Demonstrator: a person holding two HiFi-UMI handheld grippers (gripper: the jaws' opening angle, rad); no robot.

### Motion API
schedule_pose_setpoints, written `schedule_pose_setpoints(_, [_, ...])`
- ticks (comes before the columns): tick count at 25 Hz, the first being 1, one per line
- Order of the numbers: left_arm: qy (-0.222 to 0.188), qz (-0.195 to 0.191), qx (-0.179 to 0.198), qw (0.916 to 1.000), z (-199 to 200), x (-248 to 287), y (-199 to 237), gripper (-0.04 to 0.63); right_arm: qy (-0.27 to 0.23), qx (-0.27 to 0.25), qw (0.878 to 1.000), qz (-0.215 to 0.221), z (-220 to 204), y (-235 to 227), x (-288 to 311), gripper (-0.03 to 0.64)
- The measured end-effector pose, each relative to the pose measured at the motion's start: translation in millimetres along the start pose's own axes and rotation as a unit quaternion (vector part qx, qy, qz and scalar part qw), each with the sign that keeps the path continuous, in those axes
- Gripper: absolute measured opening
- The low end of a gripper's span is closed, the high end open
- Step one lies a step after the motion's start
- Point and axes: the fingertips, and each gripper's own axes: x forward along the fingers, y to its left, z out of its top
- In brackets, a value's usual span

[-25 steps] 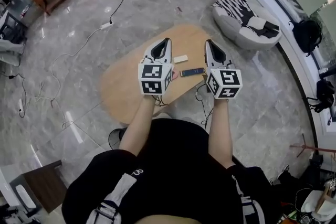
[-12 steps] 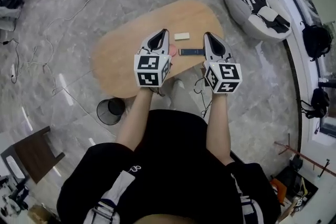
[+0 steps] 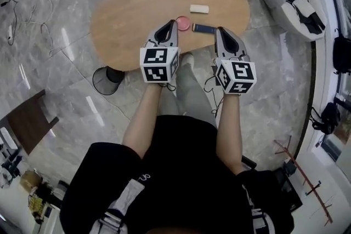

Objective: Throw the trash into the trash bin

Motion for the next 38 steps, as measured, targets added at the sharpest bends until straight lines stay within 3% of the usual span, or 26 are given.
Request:
schedule_pose_setpoints(11, [0.045,0.064,-0.062,0.9951,-99,46,25,0.006,0.09,-0.005,0.994,0.059,-107,-14,63,0.012])
schedule_pose_setpoints(16, [0.053,0.102,-0.1,0.9883,-142,71,50,0.006,0.122,-0.017,0.99,0.073,-162,-25,97,0.012])
schedule_pose_setpoints(20, [0.051,0.126,-0.136,0.9813,-173,87,65,0.006,0.143,-0.047,0.984,0.092,-195,-27,116,0.012])
schedule_pose_setpoints(25, [0.055,0.122,-0.153,0.9791,-207,110,72,0.006,0.149,-0.105,0.974,0.132,-227,-10,149,0.014])
schedule_pose_setpoints(33, [0.057,0.145,-0.177,0.9717,-254,115,117,0.006,0.2,-0.216,0.934,0.203,-290,34,205,0.018])
schedule_pose_setpoints(38, [0.06,0.157,-0.184,0.9685,-275,106,142,0.006,0.252,-0.292,0.895,0.223,-328,50,232,0.054])
